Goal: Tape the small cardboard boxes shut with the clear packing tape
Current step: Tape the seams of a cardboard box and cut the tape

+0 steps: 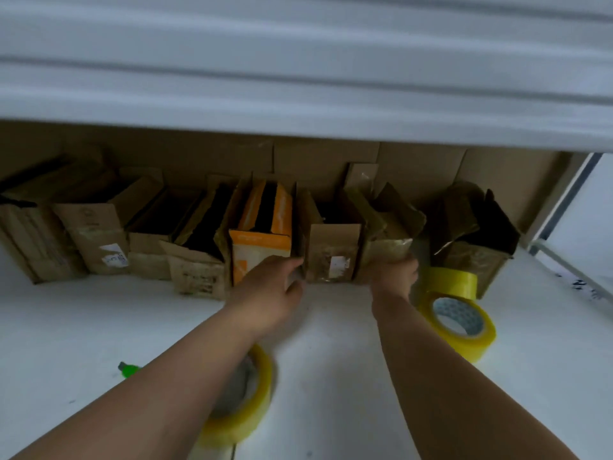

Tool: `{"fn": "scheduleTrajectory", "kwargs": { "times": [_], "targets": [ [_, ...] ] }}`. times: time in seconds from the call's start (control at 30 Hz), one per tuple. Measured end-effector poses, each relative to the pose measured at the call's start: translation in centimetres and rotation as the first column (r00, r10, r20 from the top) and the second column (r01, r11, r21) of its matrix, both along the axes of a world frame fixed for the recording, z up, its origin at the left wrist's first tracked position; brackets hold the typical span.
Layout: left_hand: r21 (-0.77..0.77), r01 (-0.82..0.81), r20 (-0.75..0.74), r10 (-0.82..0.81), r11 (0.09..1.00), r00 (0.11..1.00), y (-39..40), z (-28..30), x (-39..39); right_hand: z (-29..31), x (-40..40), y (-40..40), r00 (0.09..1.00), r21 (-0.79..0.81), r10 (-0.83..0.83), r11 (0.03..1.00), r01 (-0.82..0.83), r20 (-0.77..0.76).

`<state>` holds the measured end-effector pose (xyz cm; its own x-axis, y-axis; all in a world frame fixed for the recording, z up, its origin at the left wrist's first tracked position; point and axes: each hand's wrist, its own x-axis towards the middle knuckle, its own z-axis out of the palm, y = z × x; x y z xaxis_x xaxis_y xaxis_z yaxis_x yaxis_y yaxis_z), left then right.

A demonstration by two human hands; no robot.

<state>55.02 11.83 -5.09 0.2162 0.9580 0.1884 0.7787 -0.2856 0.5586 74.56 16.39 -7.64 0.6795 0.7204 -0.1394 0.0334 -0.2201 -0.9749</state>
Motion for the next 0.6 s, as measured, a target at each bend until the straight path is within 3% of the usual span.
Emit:
{"fn": "scheduleTrajectory", "kwargs": {
  "times": [0.17,0.33,0.47,0.53,0.6],
  "targets": [
    [-0.033,-0.045,0.006,0.046,0.998,0.999,0.5,0.0,3.3,-1.2,3.6,3.2,0.985,-0.057,0.171,0.983,-0.172,-0.021],
    [0.131,-0.046,-0.115,0.061,0.99,0.991,1.7,1.0,5.9,0.7,5.8,3.1,0.979,-0.122,0.205,0.971,-0.206,-0.018],
    [0.227,-0.006,-0.188,0.05,0.974,0.981,3.2,2.0,7.6,2.2,6.4,4.3,0.961,0.04,0.238,0.971,-0.235,-0.139],
    [0.19,-0.004,-0.257,0.054,0.982,0.965,3.9,2.1,7.9,2.4,6.5,4.5,0.949,0.11,0.234,0.97,-0.215,-0.209],
    [0.148,-0.005,-0.305,0.051,0.989,0.951,4.4,2.1,7.8,2.4,6.6,4.7,0.96,0.082,0.22,0.975,-0.209,-0.172]
  ]
}}
